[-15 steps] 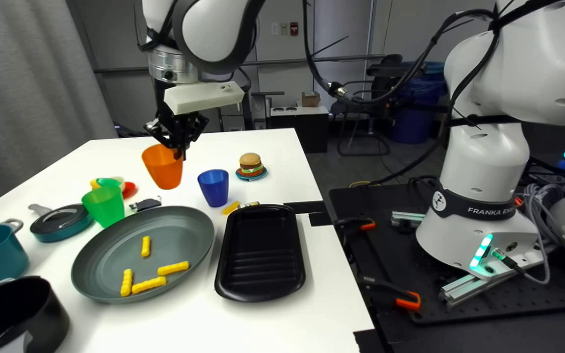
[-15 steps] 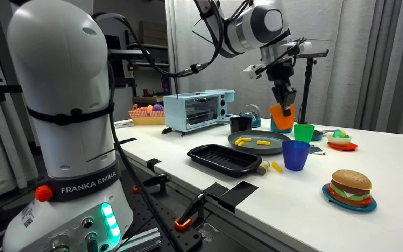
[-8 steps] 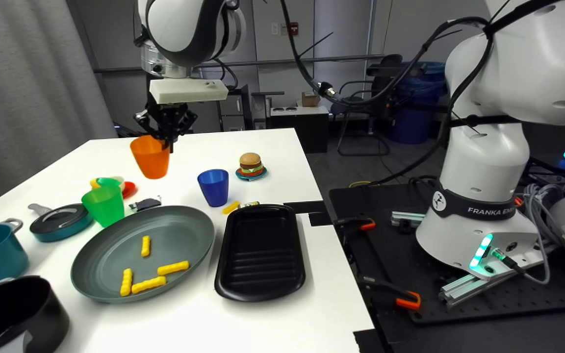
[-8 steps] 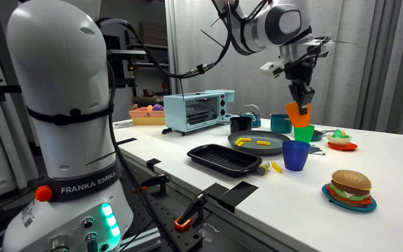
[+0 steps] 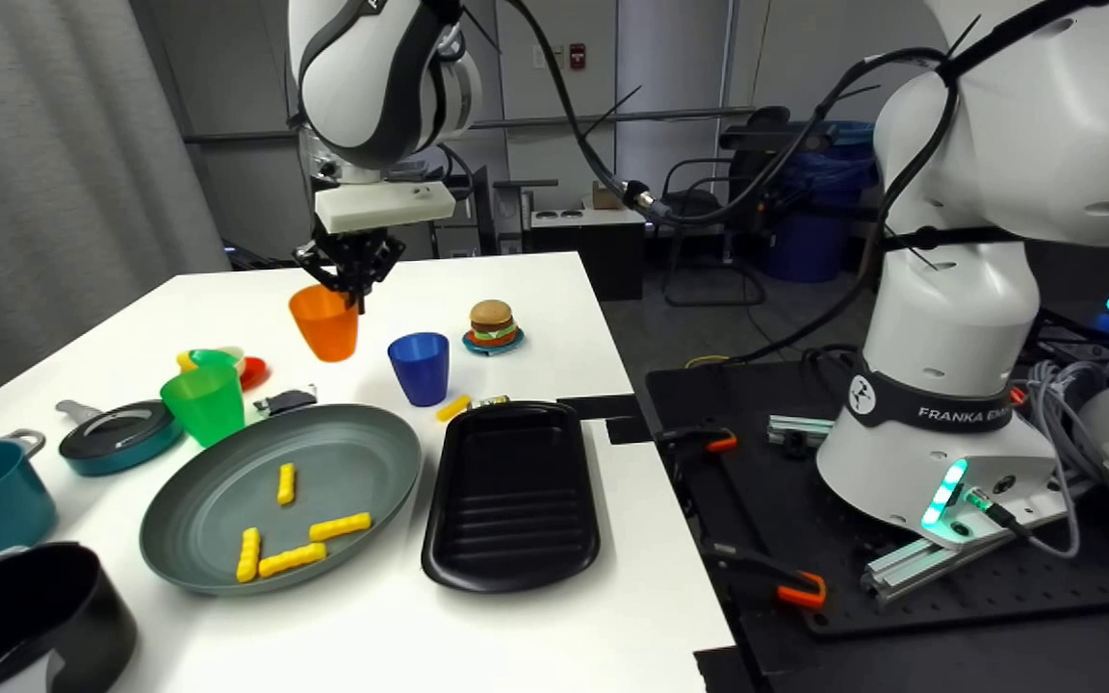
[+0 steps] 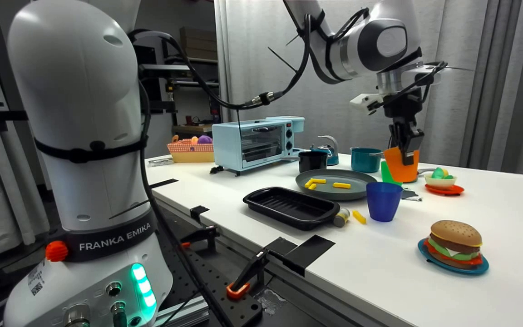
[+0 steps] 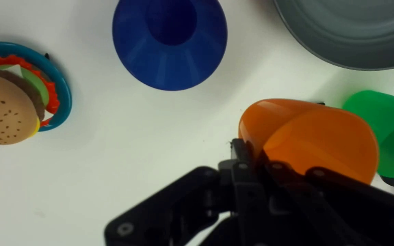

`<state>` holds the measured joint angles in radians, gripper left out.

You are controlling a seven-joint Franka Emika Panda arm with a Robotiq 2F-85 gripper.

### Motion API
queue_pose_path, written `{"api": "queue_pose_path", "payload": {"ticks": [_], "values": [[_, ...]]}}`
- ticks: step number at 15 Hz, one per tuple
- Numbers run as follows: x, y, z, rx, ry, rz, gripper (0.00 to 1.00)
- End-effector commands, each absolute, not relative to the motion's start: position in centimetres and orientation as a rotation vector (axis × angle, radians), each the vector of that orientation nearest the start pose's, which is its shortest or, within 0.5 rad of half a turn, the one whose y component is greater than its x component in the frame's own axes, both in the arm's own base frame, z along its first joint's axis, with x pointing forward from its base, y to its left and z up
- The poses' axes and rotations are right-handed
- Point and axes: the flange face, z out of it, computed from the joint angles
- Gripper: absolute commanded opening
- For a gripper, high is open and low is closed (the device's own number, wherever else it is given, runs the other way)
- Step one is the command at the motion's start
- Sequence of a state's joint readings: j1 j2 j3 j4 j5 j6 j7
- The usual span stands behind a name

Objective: Pour the contents from the orange cup onto the gray plate

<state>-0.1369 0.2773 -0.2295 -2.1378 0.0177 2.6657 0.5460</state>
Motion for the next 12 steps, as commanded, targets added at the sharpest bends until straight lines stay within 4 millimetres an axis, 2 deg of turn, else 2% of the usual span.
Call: {"api": "queue_pose_path", "payload": {"ticks": [1, 7, 12], "values": [[55.7, -22.4, 28.9, -2.794, 1.427, -0.392, 0.0], [55.8, -22.2, 26.0, -2.802, 1.434, -0.314, 0.0], [57.1, -21.4, 25.1, -2.822, 1.396, -0.301, 0.0]]}}
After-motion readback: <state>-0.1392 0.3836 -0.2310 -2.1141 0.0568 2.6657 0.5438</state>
